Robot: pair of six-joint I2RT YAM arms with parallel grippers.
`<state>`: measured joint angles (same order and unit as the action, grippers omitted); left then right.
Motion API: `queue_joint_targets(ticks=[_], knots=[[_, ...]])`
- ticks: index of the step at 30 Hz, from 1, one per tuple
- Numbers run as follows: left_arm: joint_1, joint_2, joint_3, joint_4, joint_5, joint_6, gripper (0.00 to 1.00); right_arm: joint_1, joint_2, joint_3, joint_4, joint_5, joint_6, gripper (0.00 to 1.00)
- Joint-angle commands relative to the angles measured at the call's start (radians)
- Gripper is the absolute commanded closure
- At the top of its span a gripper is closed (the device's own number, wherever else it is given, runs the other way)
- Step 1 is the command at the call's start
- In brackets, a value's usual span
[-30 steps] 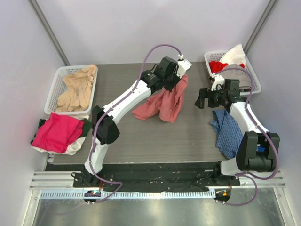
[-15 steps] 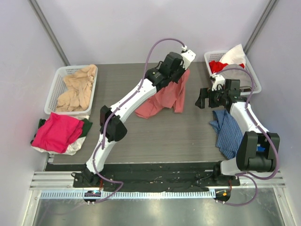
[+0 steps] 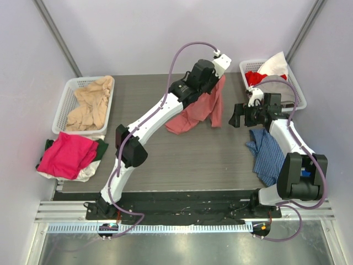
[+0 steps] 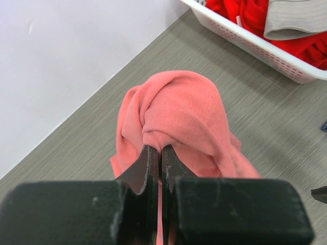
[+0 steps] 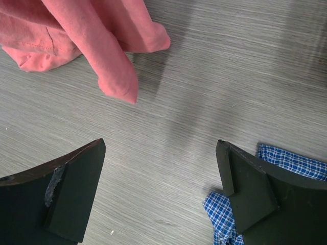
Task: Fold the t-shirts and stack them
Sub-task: Move the tshirt to the center of the board, then flatten the tshirt out
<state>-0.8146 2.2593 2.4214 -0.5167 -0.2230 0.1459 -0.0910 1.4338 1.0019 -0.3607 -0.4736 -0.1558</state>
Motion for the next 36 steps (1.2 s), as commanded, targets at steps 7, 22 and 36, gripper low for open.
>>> queue_joint_targets(ticks=[7,22,36], knots=[[-0.058,0.019,0.014,0.158,-0.004,0.049,0.49,-0.007,-0.026,0.010,0.020,-0.062,-0.016,0.00],[0.005,-0.203,-0.384,0.288,-0.200,0.124,0.12,0.212,0.010,0.064,-0.072,-0.093,-0.060,0.03],[0.276,-0.512,-0.962,0.408,-0.148,0.144,0.14,0.560,0.211,0.089,-0.104,0.311,-0.133,0.16]])
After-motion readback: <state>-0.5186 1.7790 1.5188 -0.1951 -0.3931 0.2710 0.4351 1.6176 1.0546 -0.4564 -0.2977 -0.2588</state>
